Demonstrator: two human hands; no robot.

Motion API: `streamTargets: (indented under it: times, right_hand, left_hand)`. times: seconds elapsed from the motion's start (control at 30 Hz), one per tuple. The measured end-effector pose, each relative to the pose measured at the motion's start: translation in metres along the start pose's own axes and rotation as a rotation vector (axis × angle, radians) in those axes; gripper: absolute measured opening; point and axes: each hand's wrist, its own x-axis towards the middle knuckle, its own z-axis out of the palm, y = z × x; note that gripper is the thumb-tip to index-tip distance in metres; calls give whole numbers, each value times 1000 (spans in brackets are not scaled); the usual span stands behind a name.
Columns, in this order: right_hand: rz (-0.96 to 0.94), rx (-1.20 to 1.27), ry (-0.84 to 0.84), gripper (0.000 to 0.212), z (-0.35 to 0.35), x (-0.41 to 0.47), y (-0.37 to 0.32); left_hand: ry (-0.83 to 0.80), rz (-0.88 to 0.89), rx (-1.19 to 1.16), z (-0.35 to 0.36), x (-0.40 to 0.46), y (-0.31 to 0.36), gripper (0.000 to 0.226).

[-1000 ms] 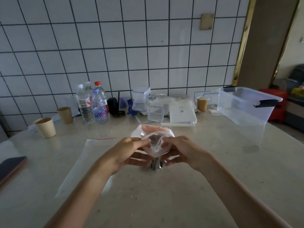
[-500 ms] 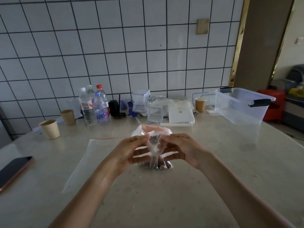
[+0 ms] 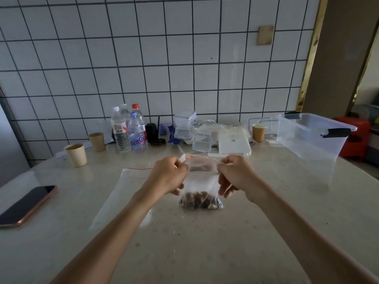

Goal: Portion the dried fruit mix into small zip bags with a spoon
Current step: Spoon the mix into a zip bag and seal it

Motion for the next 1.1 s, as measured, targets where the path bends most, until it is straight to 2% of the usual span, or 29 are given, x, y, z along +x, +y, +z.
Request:
streamTargets:
  times: [0.1,0.23,0.3,0.43,0.6,0.67,0.77,0.83,0.93,1.0,1.1]
  right_hand:
    - [43,190,-152,22,-11,-5,-4]
    - [36,316,-230,28,-19,-8,-6]
    - [-8,255,-190,24,-17,-8,-8]
    - [-125,86,1,5,-11,-5,-13]
    - [-416,-337,246,19,-2,-8,-20]
    - [-453,-464,291,19,1,-8,-24]
    - [-346,-426,242,17,-3,-6,-30]
    - [-261,-346,192,24,-7,-3,-33]
    - [-131,-180,117,33,-8,0,-37]
    - [-55,-66,70,32,-7,2,-40]
    - [-46,51,9,24,-7,1,-44]
  left_hand:
    - [-160,-117,-326,-9,0,2,19]
    - [-120,-55,-446,-14,0,1,16]
    - [-65,8,-406,-14,0,2,13]
    - [73,170,-227,-17,5,6,10]
    - [188,290,81,-22,11,13,20]
    - [212,317,204,-24,12,18,20]
    - [200,309,296,-30,14,19,18]
    - [110,308,275,-34,13,19,16]
    - [-69,201,23,-38,9,25,20]
    - [-170,95,-149,-40,6,31,23]
    - [-164,67,-198,-41,5,35,22]
